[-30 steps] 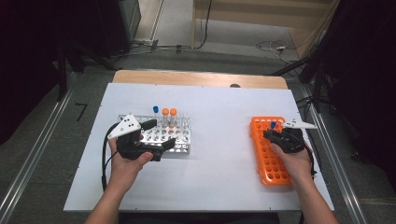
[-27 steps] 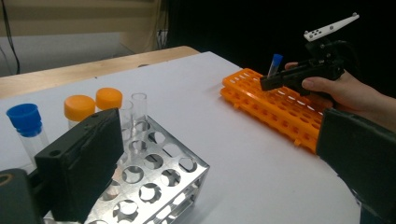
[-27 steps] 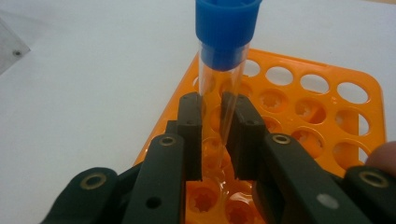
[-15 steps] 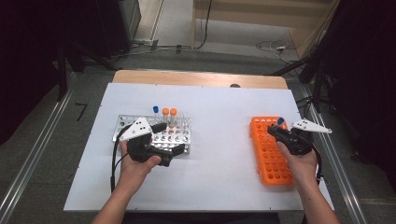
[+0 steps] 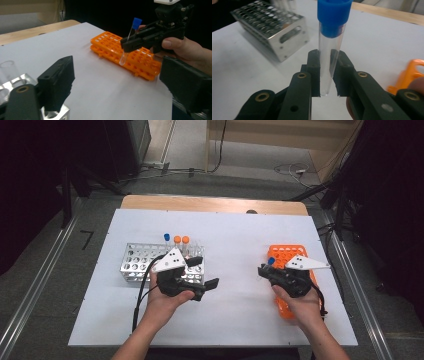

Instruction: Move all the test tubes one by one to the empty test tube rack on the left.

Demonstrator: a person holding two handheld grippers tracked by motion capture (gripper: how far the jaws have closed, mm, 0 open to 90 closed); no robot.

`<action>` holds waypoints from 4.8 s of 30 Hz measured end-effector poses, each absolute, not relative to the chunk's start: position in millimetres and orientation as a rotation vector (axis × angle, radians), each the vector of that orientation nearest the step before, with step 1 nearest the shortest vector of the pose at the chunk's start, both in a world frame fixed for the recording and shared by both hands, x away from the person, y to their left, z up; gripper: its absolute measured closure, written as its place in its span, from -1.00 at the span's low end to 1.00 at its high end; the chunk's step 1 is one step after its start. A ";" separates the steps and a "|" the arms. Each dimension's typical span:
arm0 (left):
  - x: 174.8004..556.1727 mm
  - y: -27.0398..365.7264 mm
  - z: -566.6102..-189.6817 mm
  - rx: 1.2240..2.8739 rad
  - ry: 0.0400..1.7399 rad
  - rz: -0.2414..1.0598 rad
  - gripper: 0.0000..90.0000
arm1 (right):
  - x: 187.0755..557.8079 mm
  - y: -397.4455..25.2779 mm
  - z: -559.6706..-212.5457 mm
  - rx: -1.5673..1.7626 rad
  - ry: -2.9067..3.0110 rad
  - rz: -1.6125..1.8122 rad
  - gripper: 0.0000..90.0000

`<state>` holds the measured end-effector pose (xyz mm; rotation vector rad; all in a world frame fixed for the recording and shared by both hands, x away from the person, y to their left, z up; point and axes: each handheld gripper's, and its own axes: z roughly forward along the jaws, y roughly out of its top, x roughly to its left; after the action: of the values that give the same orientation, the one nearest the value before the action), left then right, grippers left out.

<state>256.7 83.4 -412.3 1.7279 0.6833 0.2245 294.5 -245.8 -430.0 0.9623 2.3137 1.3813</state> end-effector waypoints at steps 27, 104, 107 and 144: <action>249.7 35.2 -421.1 1.836 0.503 0.147 0.68 | 253.2 -178.7 -435.0 0.624 2.584 1.435 0.66; 329.2 199.2 -430.1 1.653 1.072 0.717 0.69 | 300.4 -337.3 -444.4 0.937 2.279 1.417 -0.95; 330.5 198.8 -434.8 1.687 1.103 0.690 0.68 | 300.3 -337.5 -444.0 0.935 2.276 1.416 -0.95; 259.1 196.4 -442.5 1.601 0.957 0.445 -1.00 | 309.4 -363.8 -455.1 0.995 2.212 1.424 -0.95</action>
<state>259.1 196.4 -442.5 1.6010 0.9573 0.4446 309.4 -363.8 -455.1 0.9954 2.2123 1.4244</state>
